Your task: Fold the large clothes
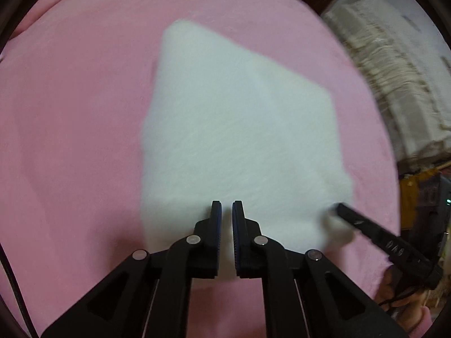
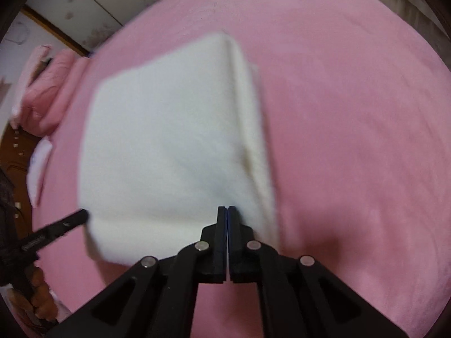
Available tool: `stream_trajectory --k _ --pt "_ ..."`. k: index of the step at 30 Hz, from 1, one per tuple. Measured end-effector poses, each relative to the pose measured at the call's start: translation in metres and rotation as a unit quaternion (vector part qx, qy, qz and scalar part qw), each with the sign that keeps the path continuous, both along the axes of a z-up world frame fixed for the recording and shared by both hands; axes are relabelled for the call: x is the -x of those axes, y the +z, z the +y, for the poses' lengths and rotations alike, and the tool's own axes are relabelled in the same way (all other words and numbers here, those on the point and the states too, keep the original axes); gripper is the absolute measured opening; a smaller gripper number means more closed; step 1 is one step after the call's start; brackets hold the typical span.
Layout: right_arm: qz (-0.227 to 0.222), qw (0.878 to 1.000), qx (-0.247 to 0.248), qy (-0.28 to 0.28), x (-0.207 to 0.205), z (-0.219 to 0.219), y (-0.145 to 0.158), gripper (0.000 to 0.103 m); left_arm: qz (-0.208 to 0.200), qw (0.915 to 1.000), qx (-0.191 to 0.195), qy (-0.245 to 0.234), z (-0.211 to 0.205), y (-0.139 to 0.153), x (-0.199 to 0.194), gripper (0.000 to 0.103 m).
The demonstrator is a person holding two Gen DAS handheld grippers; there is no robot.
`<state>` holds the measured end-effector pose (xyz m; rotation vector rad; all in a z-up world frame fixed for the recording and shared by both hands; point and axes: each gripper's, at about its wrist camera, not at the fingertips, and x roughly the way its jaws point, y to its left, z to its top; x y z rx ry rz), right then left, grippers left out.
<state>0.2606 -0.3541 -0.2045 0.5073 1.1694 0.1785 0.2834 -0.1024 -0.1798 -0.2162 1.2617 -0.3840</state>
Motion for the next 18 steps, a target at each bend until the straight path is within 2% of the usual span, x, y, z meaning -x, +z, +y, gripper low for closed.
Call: stream_trajectory --k 1,2,5,7,8,11,12,14,15,16,18 --pt "-0.017 0.999 -0.044 0.021 -0.007 0.011 -0.001 0.0 -0.003 0.9999 0.01 0.0 -0.006 -0.001 -0.006 0.004" --pt "-0.019 0.997 -0.073 0.034 -0.016 0.024 -0.007 0.0 0.0 1.0 0.004 0.004 -0.011 -0.003 -0.012 0.004" --pt "-0.008 0.994 -0.107 0.034 -0.046 0.052 -0.036 0.0 -0.002 0.9996 -0.02 0.022 -0.022 -0.021 -0.044 0.003" --pt "-0.02 0.993 -0.117 0.01 -0.055 0.047 -0.046 0.0 -0.007 0.9991 -0.028 0.032 -0.015 -0.028 -0.059 0.001" --pt "-0.031 0.994 -0.106 -0.005 -0.056 0.037 -0.046 0.0 -0.013 0.9988 -0.038 0.026 -0.011 -0.028 -0.065 0.001" --pt "-0.074 0.995 -0.004 -0.065 -0.033 -0.015 -0.033 0.0 -0.05 0.9951 -0.083 -0.022 -0.014 -0.021 -0.063 0.001" --pt "-0.078 0.994 0.032 -0.075 -0.026 -0.024 -0.029 0.0 -0.055 0.9933 -0.095 -0.037 -0.016 -0.021 -0.063 0.001" --pt "-0.053 0.984 0.11 -0.126 -0.024 -0.053 -0.021 0.0 -0.056 0.992 -0.106 -0.041 -0.019 -0.019 -0.066 0.001" --pt "-0.052 0.984 0.083 -0.147 -0.025 -0.067 -0.018 0.0 -0.052 0.9934 -0.092 -0.044 -0.022 -0.017 -0.069 0.004" --pt "-0.06 0.985 0.023 -0.158 -0.029 -0.074 -0.015 0.0 -0.051 0.9952 -0.071 -0.044 -0.03 -0.018 -0.075 0.005" --pt "-0.097 0.983 -0.065 -0.145 -0.038 -0.07 -0.009 0.0 -0.044 0.998 -0.033 -0.031 -0.038 -0.02 -0.089 0.005"
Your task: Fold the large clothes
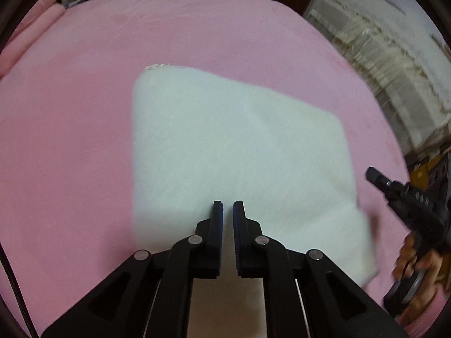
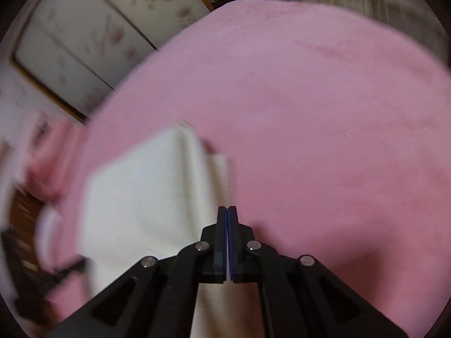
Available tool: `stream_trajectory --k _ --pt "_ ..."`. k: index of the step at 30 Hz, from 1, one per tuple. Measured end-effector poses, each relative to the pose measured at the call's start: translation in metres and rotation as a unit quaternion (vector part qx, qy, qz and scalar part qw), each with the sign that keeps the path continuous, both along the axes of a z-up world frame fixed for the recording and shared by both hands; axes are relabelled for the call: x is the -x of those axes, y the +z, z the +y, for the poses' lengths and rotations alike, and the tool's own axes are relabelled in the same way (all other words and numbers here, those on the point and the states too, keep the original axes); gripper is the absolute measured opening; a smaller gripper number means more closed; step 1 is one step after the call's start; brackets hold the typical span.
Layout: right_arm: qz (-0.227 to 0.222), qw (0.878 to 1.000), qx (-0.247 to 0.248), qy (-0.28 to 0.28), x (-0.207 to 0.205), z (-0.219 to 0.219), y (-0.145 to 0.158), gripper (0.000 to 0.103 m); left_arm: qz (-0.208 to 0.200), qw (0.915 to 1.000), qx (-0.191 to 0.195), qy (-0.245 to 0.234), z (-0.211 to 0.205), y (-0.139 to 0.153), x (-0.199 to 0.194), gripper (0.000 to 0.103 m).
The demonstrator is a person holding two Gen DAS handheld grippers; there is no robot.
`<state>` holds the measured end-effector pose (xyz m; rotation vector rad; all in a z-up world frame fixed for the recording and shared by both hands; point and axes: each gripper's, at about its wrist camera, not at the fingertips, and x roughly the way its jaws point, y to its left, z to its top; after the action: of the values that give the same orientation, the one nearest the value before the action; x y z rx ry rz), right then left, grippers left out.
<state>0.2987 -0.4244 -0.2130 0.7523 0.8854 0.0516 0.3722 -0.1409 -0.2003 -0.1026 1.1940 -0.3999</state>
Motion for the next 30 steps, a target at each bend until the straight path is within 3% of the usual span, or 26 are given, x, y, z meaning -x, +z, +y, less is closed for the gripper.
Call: stream_trajectory --k 2,4,7,9,10,12,14,15,18,21,23,24,27,30 --pt "-0.033 0.995 -0.044 0.077 -0.028 0.041 0.003 0.0 0.015 0.9991 0.031 0.027 -0.004 -0.011 -0.019 0.005" --pt "-0.007 0.988 -0.045 0.146 -0.05 0.083 -0.009 0.0 0.023 0.9976 0.036 0.054 -0.006 -0.018 -0.031 0.005" --pt "0.013 0.98 0.008 0.2 -0.067 0.122 -0.032 0.0 0.015 0.9983 -0.008 0.056 -0.028 -0.019 -0.045 0.005" --pt "-0.013 0.981 0.037 0.191 -0.069 0.119 -0.03 0.0 -0.018 0.9966 -0.055 0.058 -0.029 -0.017 -0.049 0.001" --pt "-0.017 0.985 0.054 0.165 -0.072 0.104 -0.029 0.0 -0.025 0.9955 -0.061 0.067 -0.019 -0.015 -0.051 0.001" --pt "-0.002 0.991 0.104 0.088 -0.068 0.075 -0.025 0.0 -0.024 0.9934 -0.067 0.09 0.001 -0.016 -0.058 0.001" --pt "0.009 0.99 0.128 0.05 -0.076 0.046 -0.016 0.0 -0.021 0.9897 -0.09 0.109 0.016 -0.018 -0.063 0.001" --pt "0.011 0.99 0.135 0.048 -0.077 0.04 -0.009 0.0 -0.016 0.9894 -0.092 0.111 0.022 -0.019 -0.064 0.007" --pt "0.012 0.983 0.175 0.056 -0.066 0.039 0.008 0.0 0.004 0.9898 -0.072 0.123 0.018 -0.023 -0.058 0.009" --pt "0.003 0.98 0.171 0.099 -0.038 0.035 0.018 0.0 0.005 0.9897 -0.063 0.128 0.014 -0.025 -0.026 0.012" --pt "0.052 0.972 0.188 0.133 -0.022 0.043 0.002 0.0 0.0 0.9874 -0.09 0.13 0.001 -0.03 -0.011 0.014" --pt "0.086 0.968 0.192 0.139 -0.022 0.043 -0.006 0.0 0.01 0.9854 -0.108 0.131 -0.006 -0.036 -0.008 0.016" --pt "0.099 0.983 0.124 0.087 0.022 0.03 -0.006 0.0 0.109 0.9682 -0.171 0.147 -0.001 -0.067 0.02 0.017" --pt "0.141 0.982 0.08 0.092 0.058 0.022 -0.003 0.001 0.168 0.9616 -0.16 0.146 0.004 -0.089 0.062 0.018"
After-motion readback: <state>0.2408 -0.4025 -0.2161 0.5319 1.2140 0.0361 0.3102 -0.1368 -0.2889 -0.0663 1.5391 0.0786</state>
